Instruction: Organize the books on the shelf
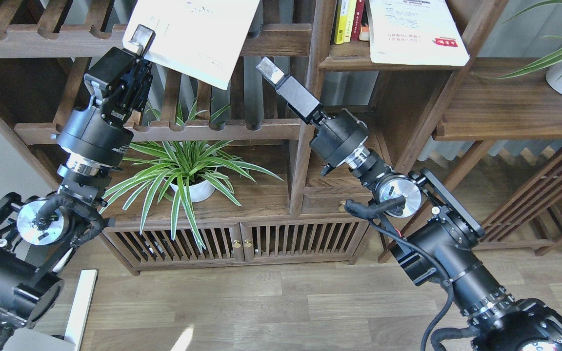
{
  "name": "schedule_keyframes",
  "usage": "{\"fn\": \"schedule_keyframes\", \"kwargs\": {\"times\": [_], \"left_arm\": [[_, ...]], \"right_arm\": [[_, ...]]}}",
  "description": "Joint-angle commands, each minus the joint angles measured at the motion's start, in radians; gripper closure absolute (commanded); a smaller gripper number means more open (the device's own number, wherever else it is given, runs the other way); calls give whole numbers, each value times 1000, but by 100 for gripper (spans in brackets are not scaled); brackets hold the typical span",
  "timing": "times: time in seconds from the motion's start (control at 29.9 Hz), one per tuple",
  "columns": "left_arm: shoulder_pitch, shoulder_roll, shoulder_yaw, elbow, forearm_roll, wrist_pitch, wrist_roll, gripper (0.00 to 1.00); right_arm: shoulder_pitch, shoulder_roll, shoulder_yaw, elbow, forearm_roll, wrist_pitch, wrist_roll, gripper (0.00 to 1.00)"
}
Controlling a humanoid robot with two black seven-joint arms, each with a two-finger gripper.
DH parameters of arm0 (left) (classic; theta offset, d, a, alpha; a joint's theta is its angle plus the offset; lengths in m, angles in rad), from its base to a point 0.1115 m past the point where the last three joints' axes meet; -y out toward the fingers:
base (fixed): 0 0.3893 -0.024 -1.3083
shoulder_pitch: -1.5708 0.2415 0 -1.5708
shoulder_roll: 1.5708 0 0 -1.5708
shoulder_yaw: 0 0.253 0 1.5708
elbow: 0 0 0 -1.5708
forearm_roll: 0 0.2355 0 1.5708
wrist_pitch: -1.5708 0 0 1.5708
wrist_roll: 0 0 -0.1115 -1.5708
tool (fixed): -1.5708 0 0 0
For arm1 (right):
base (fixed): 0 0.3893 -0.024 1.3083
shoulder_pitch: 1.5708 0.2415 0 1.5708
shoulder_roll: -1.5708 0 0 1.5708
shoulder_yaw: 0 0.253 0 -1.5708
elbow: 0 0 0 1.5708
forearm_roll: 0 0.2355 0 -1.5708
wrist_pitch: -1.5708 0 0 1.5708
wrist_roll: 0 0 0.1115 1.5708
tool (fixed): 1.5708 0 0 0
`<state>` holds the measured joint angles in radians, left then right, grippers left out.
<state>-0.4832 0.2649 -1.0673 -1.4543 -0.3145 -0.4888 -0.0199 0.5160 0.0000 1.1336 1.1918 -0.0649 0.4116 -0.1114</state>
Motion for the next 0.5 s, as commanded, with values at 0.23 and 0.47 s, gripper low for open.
{"fn": "schedule_keyframes", "kwargs": {"times": [0.23, 0.47], "left_arm": [[-25, -23, 15, -1, 0, 0, 0, 100], [-31, -32, 39, -1, 2, 0, 0, 100]], "right_arm": [[61, 0, -2, -11, 0, -56, -1, 31], [78, 0, -23, -23, 0, -59, -1, 31]]}}
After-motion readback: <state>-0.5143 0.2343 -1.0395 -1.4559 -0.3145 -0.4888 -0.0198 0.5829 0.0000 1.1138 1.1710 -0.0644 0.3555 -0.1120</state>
